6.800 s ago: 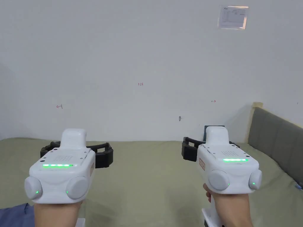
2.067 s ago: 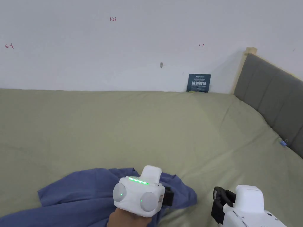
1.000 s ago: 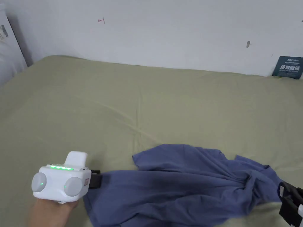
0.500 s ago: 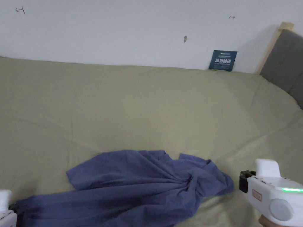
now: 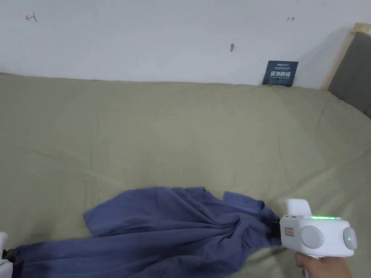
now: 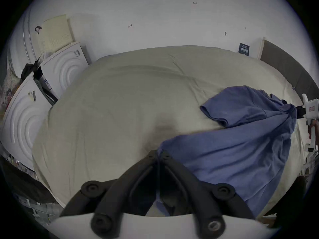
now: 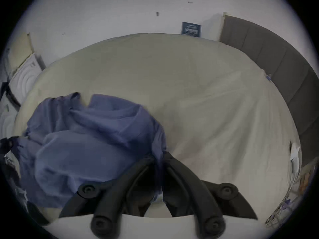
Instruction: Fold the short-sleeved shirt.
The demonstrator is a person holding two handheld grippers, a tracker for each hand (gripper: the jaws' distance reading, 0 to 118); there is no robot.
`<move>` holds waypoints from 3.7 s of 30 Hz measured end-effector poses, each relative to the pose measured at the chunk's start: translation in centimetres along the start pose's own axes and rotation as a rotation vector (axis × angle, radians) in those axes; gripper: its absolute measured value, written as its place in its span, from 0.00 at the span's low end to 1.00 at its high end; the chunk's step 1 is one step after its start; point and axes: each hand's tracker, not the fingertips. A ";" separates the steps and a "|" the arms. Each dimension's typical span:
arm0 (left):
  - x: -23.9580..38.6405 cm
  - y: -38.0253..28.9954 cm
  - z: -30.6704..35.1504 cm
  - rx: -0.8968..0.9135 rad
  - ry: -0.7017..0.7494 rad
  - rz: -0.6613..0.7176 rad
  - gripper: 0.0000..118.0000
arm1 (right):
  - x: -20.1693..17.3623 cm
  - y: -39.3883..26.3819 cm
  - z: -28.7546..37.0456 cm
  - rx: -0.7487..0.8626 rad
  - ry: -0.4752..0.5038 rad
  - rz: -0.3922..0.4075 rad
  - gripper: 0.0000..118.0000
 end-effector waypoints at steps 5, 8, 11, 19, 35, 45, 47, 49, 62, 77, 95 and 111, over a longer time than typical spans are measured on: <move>-2.0 3.3 2.4 0.083 0.023 0.022 0.00 | 1.6 3.8 7.2 0.140 0.054 -0.082 0.07; -3.3 6.9 5.5 0.182 0.030 0.034 0.00 | 2.3 7.3 13.2 0.260 0.070 -0.046 0.07; -3.9 11.2 8.9 0.281 0.048 0.024 0.00 | 1.8 11.5 18.8 0.352 0.100 -0.019 0.07; -6.9 24.1 17.1 0.538 0.069 0.082 0.00 | 0.7 22.4 31.3 0.650 0.085 -0.030 0.07; -3.6 30.8 5.5 0.523 0.118 0.149 0.00 | 2.2 27.5 21.6 0.676 0.004 -0.165 0.07; -3.6 20.9 5.7 0.500 -0.023 0.276 0.00 | 4.7 16.1 18.6 0.677 0.027 -0.191 0.07; -4.2 17.0 7.5 0.468 -0.063 0.270 0.00 | 5.2 11.7 19.5 0.669 0.016 -0.180 0.07; -4.7 12.0 8.7 0.407 -0.082 0.259 0.00 | 5.5 7.1 20.2 0.608 0.041 -0.137 0.07; -4.9 -8.2 4.5 -0.045 -0.070 0.311 0.02 | 6.0 -15.3 11.9 0.206 -0.082 -0.135 0.09; 5.3 -6.8 23.5 0.700 -0.026 0.091 0.66 | -6.5 -11.4 29.5 0.867 0.053 0.008 0.46; -9.3 -8.6 7.9 0.131 0.012 0.159 0.98 | -10.7 -9.7 24.2 0.677 0.076 0.044 0.02; -4.7 -10.3 -0.2 -0.029 -0.090 0.137 0.03 | -10.0 0.1 8.5 0.343 0.064 0.178 0.08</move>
